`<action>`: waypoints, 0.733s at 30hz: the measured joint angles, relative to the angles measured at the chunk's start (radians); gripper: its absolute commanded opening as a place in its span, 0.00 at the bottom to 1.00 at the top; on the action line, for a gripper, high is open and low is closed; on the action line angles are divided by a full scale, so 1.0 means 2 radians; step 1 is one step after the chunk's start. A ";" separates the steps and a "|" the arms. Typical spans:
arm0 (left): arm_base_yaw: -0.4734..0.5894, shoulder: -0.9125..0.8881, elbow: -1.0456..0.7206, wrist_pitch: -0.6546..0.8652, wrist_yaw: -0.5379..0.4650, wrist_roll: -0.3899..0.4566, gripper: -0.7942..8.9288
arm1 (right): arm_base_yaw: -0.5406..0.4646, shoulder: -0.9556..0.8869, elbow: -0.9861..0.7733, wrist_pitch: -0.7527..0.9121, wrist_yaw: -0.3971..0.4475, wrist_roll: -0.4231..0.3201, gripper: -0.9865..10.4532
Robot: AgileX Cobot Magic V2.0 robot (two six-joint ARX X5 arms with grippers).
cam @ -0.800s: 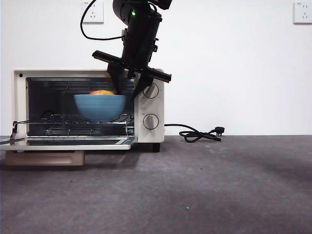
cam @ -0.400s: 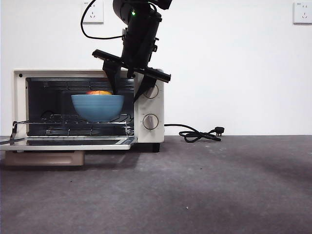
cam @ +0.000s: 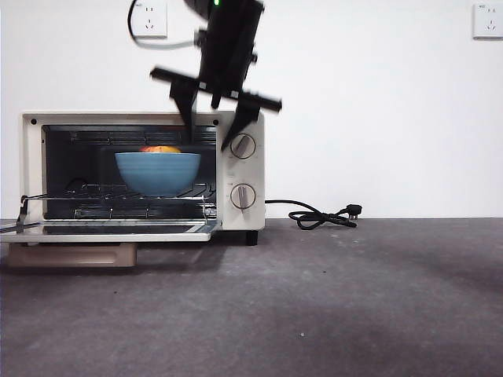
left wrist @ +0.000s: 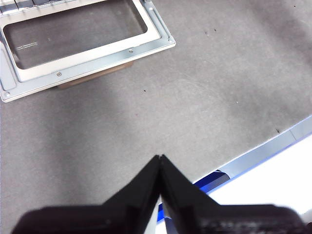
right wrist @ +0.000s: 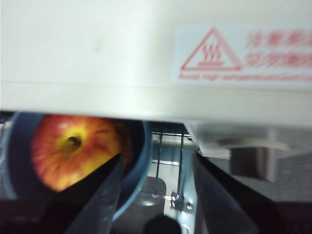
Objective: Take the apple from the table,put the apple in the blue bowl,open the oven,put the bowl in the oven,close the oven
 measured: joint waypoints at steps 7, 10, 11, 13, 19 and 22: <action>0.000 0.000 0.000 0.001 -0.031 0.001 0.08 | 0.014 -0.075 0.000 -0.041 0.006 -0.073 0.25; 0.000 0.000 0.000 0.001 -0.041 0.004 0.08 | 0.030 -0.108 0.000 -0.079 0.016 -0.117 0.24; 0.000 0.000 -0.001 0.001 -0.043 0.004 0.08 | 0.038 -0.122 0.000 -0.093 0.030 -0.134 0.24; 0.000 0.000 -0.007 0.005 -0.050 0.004 0.07 | 0.049 -0.141 0.000 -0.114 0.055 -0.158 0.21; 0.002 -0.001 -0.082 0.046 -0.101 0.004 0.07 | 0.069 -0.208 0.000 -0.181 0.112 -0.212 0.14; 0.014 0.005 -0.127 0.084 -0.100 0.003 0.07 | 0.068 -0.239 0.000 -0.211 0.116 -0.223 0.13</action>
